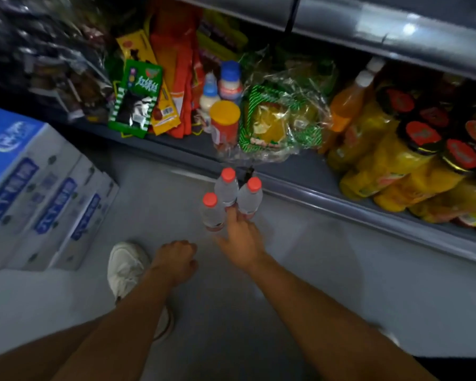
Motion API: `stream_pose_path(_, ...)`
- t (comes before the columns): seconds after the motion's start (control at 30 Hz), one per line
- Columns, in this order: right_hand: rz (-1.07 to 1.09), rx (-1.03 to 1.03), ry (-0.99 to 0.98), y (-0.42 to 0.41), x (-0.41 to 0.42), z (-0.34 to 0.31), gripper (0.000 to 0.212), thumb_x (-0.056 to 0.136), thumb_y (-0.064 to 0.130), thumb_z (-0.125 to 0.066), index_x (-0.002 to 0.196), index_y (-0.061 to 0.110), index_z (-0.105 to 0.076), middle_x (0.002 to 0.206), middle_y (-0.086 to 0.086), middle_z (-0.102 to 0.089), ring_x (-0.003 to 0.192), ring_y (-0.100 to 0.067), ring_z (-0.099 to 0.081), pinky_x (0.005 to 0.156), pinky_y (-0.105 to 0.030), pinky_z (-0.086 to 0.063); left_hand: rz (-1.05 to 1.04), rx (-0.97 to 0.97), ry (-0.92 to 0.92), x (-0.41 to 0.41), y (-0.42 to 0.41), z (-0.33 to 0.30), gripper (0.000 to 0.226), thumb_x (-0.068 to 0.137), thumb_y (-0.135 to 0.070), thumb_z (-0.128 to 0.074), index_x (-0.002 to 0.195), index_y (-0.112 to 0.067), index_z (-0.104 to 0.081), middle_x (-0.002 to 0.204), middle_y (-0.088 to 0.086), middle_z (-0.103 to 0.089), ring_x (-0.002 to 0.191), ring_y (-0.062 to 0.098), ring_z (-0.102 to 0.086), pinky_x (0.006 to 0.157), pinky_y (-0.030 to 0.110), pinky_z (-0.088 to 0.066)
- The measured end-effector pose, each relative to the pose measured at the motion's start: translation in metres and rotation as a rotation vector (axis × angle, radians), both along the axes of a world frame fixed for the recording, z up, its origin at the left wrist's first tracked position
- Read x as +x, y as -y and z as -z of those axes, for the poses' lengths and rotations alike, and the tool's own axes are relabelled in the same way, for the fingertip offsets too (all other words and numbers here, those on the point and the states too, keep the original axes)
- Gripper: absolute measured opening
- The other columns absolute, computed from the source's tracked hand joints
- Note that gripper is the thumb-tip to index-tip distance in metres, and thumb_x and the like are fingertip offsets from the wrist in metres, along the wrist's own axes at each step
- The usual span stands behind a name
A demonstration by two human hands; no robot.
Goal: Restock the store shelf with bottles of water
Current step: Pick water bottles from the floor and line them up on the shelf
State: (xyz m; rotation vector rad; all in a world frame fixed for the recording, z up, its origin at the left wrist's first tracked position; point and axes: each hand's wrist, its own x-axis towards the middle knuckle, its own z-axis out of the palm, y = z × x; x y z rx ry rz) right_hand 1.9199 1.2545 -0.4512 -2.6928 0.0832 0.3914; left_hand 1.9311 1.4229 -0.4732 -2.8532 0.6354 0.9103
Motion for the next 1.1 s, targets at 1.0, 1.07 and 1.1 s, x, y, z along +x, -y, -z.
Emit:
stream_pose_path(1.0, -0.113, 0.006, 0.393, 0.039, 0.023, -0.207, 0.027, 0.085, 0.033, -0.064, 0.085, 0.017, -0.043, 0.088, -0.018, -0.063, 0.084, -0.037, -0.059, 0.059, -0.032, -0.03, 0.07, -0.205, 0.416, 0.038, 0.025, -0.144, 0.035, 0.092, -0.03, -0.048, 0.122, -0.014, -0.057, 0.123, 0.01, -0.057, 0.113, 0.03, -0.054, 0.091, 0.036, -0.044)
stream_pose_path(1.07, -0.082, -0.005, 0.475, 0.051, 0.02, -0.243, 0.028, 0.083, 0.035, -0.065, 0.082, 0.017, -0.043, 0.087, -0.015, -0.063, 0.082, -0.035, -0.059, 0.058, -0.033, -0.034, 0.1, -0.282, 0.501, 0.041, 0.038, -0.177, 0.03, 0.089, -0.026, -0.05, 0.113, -0.011, -0.059, 0.116, 0.012, -0.06, 0.108, 0.032, -0.056, 0.085, 0.038, -0.045)
stream_pose_path(1.1, -0.064, -0.019, 0.519, 0.057, 0.019, -0.261, 0.028, 0.082, 0.036, -0.065, 0.081, 0.017, -0.045, 0.086, -0.014, -0.063, 0.081, -0.034, -0.059, 0.058, -0.033, -0.035, 0.116, -0.32, 0.536, 0.042, 0.045, -0.194, 0.027, 0.089, -0.025, -0.05, 0.109, -0.01, -0.06, 0.112, 0.012, -0.061, 0.105, 0.033, -0.056, 0.082, 0.038, -0.046)
